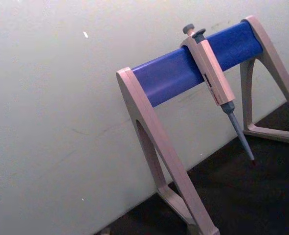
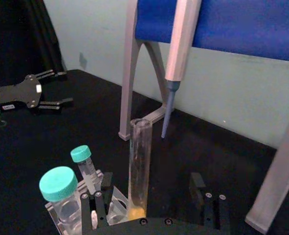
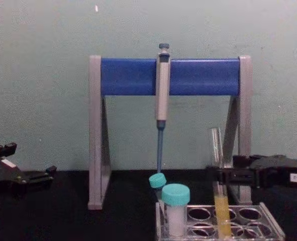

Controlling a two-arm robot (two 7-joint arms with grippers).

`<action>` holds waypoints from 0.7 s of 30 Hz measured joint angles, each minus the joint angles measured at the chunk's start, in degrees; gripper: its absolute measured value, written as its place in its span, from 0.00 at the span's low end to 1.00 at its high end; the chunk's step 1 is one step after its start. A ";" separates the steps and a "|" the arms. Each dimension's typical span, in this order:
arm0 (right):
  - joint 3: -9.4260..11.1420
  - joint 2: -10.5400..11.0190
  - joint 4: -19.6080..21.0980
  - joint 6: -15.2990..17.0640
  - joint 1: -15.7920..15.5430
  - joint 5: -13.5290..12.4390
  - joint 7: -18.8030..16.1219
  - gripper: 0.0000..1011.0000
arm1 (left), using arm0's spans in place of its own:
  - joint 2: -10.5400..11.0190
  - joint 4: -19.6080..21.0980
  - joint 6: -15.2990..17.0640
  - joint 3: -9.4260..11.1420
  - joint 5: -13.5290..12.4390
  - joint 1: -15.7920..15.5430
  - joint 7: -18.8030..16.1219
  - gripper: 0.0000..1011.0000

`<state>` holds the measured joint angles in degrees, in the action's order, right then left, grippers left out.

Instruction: Pick up the test tube from the test tube rack, shake it, then place it back into the test tube rack.

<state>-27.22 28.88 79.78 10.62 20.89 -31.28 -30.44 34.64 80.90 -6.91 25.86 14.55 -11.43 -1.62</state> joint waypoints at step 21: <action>-2.03 -1.59 -1.33 1.59 2.22 1.45 0.85 0.99 | 0.00 0.00 0.00 0.00 0.00 0.00 0.00 1.00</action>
<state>-29.25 27.29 78.45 12.22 23.11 -29.84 -29.59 34.65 80.90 -6.91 25.86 14.55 -11.43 -1.62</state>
